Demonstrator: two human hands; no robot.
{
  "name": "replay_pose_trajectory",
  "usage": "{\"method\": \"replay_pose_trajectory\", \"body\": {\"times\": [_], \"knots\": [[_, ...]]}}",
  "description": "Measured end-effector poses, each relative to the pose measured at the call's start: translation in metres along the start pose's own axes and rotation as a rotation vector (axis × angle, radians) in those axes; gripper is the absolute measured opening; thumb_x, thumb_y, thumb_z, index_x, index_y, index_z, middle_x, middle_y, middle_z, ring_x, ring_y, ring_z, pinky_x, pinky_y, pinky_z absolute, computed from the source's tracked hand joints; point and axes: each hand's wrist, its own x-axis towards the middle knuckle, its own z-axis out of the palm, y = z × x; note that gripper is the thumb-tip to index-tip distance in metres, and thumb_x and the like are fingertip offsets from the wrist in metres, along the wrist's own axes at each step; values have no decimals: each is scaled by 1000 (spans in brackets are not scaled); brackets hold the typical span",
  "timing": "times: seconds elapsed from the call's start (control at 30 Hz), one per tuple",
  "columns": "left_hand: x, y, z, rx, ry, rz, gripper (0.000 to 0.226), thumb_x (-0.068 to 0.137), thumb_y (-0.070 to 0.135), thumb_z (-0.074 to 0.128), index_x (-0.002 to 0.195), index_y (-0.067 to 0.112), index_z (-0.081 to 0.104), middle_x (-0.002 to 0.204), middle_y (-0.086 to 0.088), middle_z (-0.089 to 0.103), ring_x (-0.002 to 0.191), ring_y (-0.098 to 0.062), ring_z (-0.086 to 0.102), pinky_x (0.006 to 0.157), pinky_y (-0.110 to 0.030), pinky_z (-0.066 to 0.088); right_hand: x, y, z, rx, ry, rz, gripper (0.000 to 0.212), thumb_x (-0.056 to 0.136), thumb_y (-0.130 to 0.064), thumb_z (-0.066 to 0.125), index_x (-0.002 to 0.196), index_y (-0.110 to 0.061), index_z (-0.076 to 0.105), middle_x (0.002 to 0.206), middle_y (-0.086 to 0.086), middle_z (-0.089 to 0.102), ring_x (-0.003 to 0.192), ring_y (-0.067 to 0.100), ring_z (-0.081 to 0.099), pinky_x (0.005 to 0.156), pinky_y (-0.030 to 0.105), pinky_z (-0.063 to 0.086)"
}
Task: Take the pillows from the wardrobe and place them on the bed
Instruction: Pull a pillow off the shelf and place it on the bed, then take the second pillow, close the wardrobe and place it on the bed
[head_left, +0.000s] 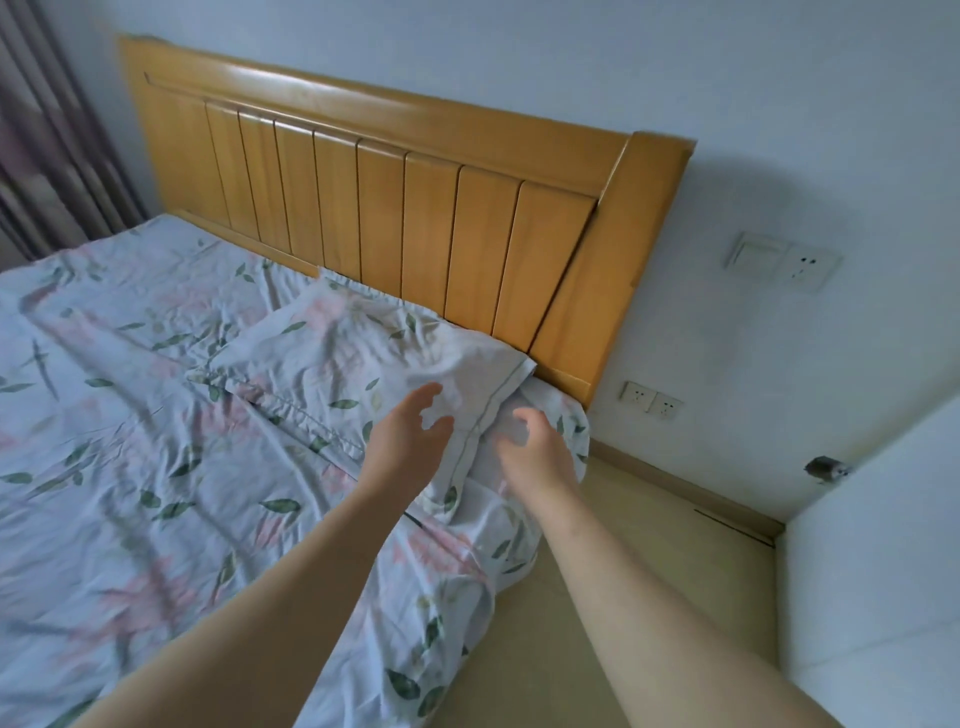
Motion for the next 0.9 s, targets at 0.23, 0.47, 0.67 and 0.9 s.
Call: {"method": "replay_pose_trajectory", "body": {"times": [0.23,0.47,0.67,0.9], "knots": [[-18,91,-51,-217,13,271,38,89,23,53,127,30,49,129,3,55,116,-15,52,89,-34,46,-41,-76,-64,202,244,-172,45,93,-28,48,137,-24,38,144,0,41,119,20,49,77,23,37],[-57,166,-102,-340,-54,552,38,90,25,54,127,31,49,118,10,54,97,-4,53,77,-23,41,-111,-135,-110,216,485,-330,42,93,-26,50,134,-23,43,143,-1,44,121,16,48,92,29,40],[-105,213,-116,-466,-163,718,34,90,23,53,122,33,51,115,12,57,87,11,51,66,-13,40,-183,-162,-150,99,698,-419,37,93,-26,51,130,-28,47,138,-6,48,124,15,48,96,29,39],[-181,292,-94,-556,-339,964,33,89,21,53,120,32,53,109,14,57,83,9,54,62,-1,41,-276,-151,-239,-91,1179,-409,31,91,-23,52,122,-27,53,129,-7,53,103,8,48,86,23,36]]}}
